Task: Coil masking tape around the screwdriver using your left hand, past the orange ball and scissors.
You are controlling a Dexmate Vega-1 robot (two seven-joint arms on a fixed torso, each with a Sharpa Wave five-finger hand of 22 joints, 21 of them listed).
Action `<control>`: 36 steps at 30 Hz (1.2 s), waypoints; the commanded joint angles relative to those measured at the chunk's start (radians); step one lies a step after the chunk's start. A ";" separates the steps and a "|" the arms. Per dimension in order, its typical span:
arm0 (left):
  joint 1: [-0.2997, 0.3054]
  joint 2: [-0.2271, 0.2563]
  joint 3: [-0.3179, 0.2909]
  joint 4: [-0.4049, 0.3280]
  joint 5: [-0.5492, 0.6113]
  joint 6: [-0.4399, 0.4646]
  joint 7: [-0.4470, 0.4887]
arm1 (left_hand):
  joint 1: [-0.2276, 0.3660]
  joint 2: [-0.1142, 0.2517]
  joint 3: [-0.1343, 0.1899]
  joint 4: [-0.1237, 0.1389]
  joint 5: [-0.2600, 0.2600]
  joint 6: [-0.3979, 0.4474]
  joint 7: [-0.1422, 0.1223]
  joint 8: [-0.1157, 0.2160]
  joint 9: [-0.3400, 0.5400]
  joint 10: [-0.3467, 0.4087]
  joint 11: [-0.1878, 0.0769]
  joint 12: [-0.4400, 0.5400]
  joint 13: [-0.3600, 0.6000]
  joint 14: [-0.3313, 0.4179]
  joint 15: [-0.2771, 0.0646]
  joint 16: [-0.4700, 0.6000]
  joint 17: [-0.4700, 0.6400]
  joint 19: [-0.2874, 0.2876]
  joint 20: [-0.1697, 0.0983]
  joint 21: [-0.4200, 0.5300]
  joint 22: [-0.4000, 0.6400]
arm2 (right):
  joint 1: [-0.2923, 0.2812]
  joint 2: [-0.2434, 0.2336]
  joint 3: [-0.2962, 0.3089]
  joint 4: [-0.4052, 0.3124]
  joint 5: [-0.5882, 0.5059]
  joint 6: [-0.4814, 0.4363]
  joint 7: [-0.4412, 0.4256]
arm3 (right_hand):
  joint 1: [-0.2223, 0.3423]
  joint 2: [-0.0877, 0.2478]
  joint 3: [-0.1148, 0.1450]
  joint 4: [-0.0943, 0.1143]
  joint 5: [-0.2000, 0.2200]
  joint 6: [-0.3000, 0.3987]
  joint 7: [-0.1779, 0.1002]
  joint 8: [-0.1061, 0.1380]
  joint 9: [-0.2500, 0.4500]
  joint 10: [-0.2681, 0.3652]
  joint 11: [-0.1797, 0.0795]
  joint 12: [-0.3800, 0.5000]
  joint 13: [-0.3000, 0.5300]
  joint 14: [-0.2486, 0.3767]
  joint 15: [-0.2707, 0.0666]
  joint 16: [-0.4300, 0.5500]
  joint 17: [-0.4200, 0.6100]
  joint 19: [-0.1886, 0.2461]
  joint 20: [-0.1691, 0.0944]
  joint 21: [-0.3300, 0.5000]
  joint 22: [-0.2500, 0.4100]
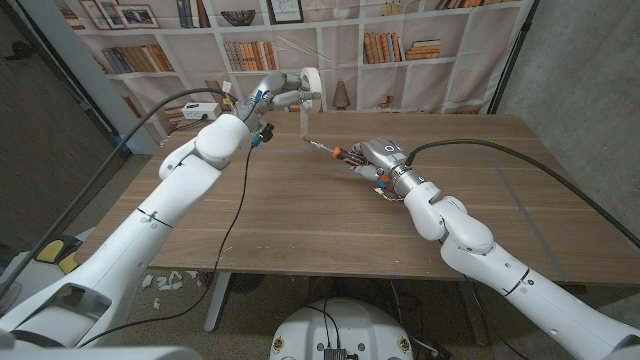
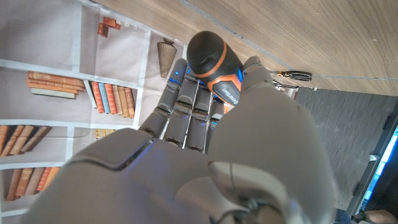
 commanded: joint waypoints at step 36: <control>-0.066 0.073 -0.001 -0.176 -0.321 0.343 -0.096 | 0.139 0.103 0.058 0.014 -0.042 0.031 0.040 -0.016 0.000 0.131 -0.081 -0.018 0.138 0.046 -0.015 0.007 0.022 0.024 0.004 0.068 -0.005 | 0.127 0.079 -0.059 0.161 -0.078 0.090 -0.085 | 0.051 0.054 -0.013 0.012 0.030 0.340 -0.200 -0.011 0.005 0.193 -0.185 0.013 0.033 0.159 -0.254 -0.015 0.026 -0.018 -0.117 0.021 -0.010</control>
